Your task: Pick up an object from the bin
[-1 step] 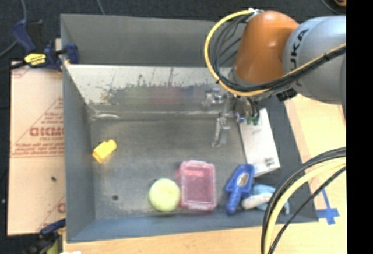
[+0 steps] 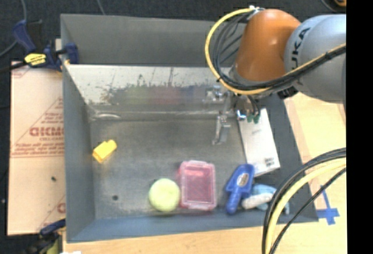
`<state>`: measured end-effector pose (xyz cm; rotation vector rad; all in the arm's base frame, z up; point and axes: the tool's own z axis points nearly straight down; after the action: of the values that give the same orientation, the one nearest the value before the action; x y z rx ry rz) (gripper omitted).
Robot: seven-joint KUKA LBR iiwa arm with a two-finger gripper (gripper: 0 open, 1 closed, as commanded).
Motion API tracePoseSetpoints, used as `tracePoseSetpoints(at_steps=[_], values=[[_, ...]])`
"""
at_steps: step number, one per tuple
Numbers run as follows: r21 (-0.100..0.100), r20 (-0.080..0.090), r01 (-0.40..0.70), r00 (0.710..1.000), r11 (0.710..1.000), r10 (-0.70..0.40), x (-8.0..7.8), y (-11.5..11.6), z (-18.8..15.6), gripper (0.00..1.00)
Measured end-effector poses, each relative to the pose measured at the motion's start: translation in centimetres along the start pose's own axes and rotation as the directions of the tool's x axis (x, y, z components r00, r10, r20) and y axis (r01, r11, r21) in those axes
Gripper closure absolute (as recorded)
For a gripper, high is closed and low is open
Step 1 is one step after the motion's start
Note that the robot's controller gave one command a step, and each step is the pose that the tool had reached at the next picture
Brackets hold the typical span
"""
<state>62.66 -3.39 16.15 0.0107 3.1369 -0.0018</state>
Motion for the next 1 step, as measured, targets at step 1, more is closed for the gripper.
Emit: tracePoseSetpoints(at_steps=[1], values=[[0.000,-0.004,0.143,0.990,0.990,-0.143,7.24,2.56,8.87,0.00]])
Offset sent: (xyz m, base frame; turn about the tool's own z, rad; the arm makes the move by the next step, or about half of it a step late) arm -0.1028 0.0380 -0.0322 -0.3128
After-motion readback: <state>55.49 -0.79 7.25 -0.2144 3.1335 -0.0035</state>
